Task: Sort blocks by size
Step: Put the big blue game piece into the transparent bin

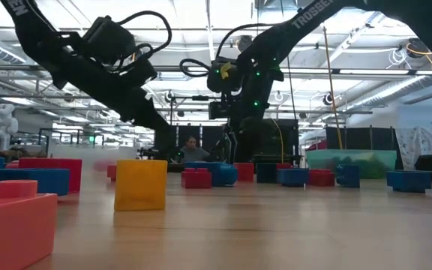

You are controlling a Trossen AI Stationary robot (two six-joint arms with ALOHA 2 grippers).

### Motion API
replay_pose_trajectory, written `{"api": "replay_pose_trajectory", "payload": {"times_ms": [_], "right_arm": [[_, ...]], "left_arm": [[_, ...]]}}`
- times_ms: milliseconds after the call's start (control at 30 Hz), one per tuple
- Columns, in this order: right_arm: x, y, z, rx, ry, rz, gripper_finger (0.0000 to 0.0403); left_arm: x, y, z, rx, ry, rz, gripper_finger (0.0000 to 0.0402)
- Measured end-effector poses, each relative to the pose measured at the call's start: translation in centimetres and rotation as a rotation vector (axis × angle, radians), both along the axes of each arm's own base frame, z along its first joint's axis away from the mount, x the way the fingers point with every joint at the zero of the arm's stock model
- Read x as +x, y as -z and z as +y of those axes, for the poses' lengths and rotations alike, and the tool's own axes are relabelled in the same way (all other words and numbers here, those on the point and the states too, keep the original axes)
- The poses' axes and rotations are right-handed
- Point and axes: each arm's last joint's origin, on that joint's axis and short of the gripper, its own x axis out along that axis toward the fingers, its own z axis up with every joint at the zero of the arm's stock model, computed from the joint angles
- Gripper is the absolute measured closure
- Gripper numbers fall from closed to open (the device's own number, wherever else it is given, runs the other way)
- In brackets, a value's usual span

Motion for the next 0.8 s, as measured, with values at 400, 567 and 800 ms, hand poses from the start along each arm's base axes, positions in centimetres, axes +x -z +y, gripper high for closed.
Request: {"api": "replay_pose_trajectory", "payload": {"times_ms": [400,567,800], "right_arm": [[0.5,-3.9,2.3,0.007,0.064,-0.134,0.0281],[1.6,-5.0,4.0,-0.002,0.026,-0.212,0.0280],[2.5,-5.5,5.2,-0.061,0.015,-0.279,0.0280]], "left_arm": [[0.1,0.0,0.2,-0.054,0.129,-0.022,0.0203],[0.3,-0.3,0.2,-0.043,0.127,-0.050,0.0145],[0.5,-0.6,0.2,-0.043,0.165,-0.065,0.0053]]}}
